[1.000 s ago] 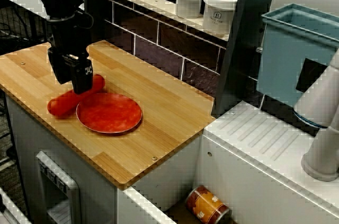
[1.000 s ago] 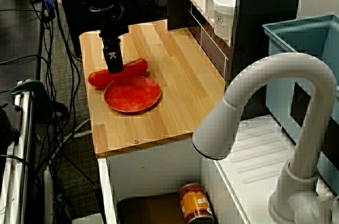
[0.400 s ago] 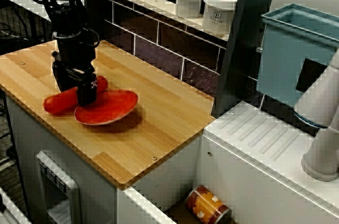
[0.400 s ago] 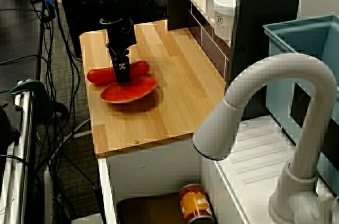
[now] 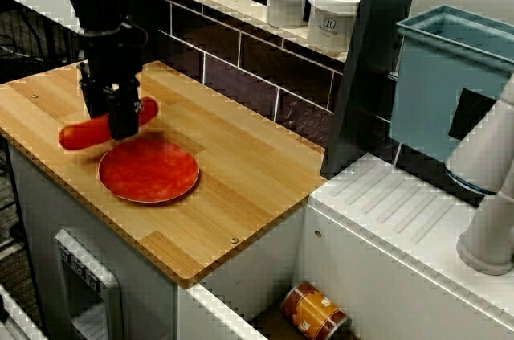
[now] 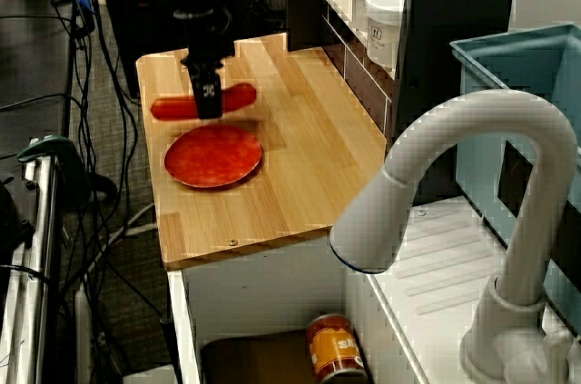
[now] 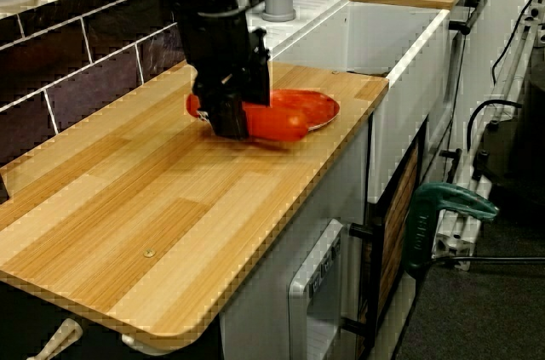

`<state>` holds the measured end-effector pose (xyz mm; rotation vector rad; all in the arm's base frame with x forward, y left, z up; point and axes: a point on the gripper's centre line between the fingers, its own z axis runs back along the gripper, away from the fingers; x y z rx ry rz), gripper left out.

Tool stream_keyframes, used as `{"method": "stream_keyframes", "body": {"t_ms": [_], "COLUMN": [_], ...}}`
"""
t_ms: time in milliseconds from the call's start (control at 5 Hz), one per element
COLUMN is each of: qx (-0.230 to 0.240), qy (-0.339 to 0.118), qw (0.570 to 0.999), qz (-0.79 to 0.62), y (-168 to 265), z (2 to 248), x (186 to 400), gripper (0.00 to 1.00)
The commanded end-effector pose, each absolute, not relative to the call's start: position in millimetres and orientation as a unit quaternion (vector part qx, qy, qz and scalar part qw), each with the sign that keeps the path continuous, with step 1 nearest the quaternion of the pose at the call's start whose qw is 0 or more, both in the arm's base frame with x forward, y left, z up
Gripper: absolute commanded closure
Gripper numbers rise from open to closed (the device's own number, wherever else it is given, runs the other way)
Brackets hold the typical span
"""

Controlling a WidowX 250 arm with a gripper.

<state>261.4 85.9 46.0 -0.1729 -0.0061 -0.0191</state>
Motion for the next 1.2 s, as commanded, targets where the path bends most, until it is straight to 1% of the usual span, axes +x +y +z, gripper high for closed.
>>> {"method": "stream_keyframes", "body": {"t_ms": [0, 200, 400, 600, 800, 1000], "qx": [-0.109, -0.113, -0.114, -0.105, -0.068, -0.041], "qy": [-0.048, -0.058, -0.075, -0.098, -0.090, -0.085], "qw": [0.992, 0.987, 0.978, 0.968, 0.946, 0.937], "qz": [-0.037, -0.097, -0.158, -0.207, -0.303, -0.336], "y": [102, 80, 56, 36, 24, 23], "z": [103, 119, 130, 135, 125, 110], "x": [266, 270, 267, 259, 255, 251], "gripper": [1.00, 1.00, 1.00, 1.00, 1.00, 1.00]}}
